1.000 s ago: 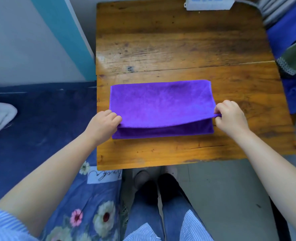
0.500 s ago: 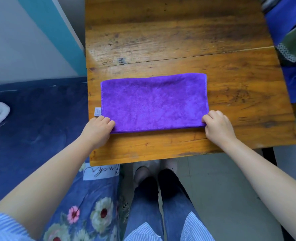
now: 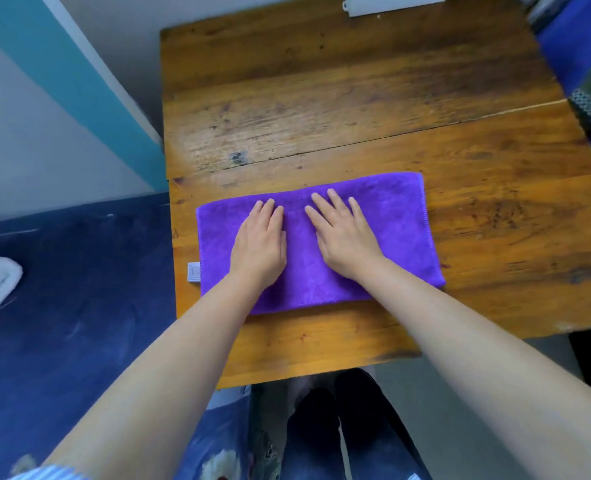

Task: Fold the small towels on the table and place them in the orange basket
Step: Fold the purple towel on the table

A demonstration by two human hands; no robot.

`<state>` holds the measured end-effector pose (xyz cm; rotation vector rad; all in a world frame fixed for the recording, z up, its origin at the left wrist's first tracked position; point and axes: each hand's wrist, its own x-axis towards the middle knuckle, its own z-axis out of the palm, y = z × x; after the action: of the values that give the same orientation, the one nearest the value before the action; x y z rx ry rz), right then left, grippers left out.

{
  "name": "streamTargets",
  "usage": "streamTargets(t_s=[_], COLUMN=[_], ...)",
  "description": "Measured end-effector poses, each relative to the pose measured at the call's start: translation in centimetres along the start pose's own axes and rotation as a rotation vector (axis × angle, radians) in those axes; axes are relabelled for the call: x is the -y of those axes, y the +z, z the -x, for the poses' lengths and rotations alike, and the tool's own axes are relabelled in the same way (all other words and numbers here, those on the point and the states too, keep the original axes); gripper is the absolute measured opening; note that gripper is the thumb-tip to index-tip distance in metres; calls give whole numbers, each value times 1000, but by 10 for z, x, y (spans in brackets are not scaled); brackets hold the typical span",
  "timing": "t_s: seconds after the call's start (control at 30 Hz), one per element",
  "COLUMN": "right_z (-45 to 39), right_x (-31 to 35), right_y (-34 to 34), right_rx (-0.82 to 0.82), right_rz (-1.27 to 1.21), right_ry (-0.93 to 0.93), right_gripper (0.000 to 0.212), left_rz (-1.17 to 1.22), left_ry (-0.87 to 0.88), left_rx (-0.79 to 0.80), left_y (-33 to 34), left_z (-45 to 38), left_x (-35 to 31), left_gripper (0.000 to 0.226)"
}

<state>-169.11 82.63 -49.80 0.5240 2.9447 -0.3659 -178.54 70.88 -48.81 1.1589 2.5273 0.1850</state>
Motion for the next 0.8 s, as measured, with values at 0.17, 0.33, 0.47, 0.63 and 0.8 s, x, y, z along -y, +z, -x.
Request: streamTargets(t_s=[0.17,0.33,0.47,0.63,0.8], right_z=[-24,-21,-12,2,31], right_x=[-13,-49,-79,-102,-109], right_y=[7,-5,-14,-23,-33], right_rx=[160,132,116,138,32], right_rz=[47,17,24,-50,-188], right_ry=[5,143,298,493,651], right_gripper=[54,89,71,56,57], left_rz=[-137,-92,-83,-52,-76], left_ry=[-110,-259,-321,-343,-259], left_rx=[55,41,58,111,57], left_y=[8,7,5,-5,-10], left_z=[-27,-20,-18,-21,-10], left_x=[12,44,46,42,20], left_gripper=[55,65,61,61,60])
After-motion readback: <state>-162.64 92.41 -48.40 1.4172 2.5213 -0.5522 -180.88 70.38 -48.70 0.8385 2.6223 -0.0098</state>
